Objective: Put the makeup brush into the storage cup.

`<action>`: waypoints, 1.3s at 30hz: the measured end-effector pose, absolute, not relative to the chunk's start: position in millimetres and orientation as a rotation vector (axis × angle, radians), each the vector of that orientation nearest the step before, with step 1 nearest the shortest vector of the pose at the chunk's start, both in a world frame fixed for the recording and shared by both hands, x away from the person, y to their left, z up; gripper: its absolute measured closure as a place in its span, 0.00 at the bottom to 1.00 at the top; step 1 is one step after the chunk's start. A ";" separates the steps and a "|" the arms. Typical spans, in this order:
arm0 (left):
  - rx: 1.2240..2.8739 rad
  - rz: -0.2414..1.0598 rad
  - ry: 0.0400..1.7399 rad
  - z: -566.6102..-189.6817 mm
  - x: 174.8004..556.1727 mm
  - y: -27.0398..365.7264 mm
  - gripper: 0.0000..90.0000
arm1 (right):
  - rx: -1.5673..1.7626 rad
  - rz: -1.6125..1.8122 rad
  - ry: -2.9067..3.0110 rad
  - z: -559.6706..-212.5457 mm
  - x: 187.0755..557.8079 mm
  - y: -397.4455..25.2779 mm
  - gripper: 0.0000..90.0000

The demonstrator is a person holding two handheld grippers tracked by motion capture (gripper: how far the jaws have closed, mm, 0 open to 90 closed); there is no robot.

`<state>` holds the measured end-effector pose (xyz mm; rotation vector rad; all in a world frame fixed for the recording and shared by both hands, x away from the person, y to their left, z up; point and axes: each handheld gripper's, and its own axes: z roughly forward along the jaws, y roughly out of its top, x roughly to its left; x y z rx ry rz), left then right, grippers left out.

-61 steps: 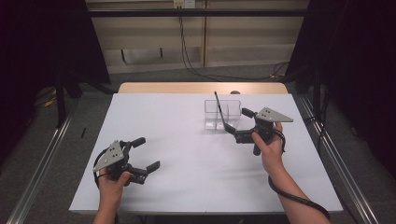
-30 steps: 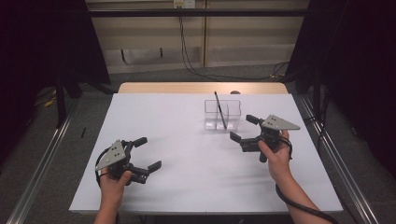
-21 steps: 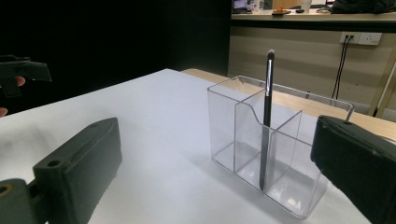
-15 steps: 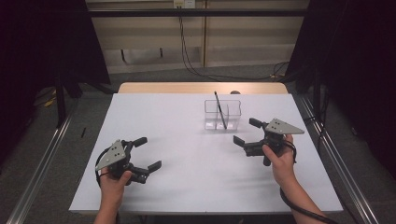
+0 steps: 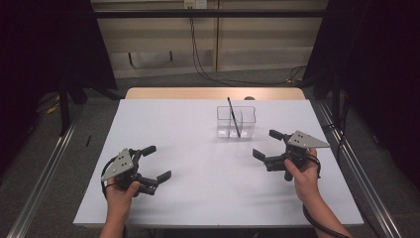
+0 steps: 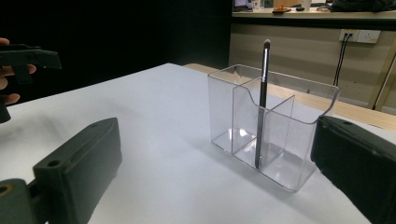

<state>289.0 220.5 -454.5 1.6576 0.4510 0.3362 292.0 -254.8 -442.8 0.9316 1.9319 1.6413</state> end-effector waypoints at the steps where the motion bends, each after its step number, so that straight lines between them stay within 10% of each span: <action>1: 1.659 0.337 0.451 -454.5 289.0 220.6 0.00 | 0.932 1.637 1.934 -443.2 291.2 -255.9 0.02; 39: 1.661 0.343 0.447 -454.3 289.3 220.1 0.00 | 0.961 1.613 1.946 -456.1 260.3 -287.7 0.02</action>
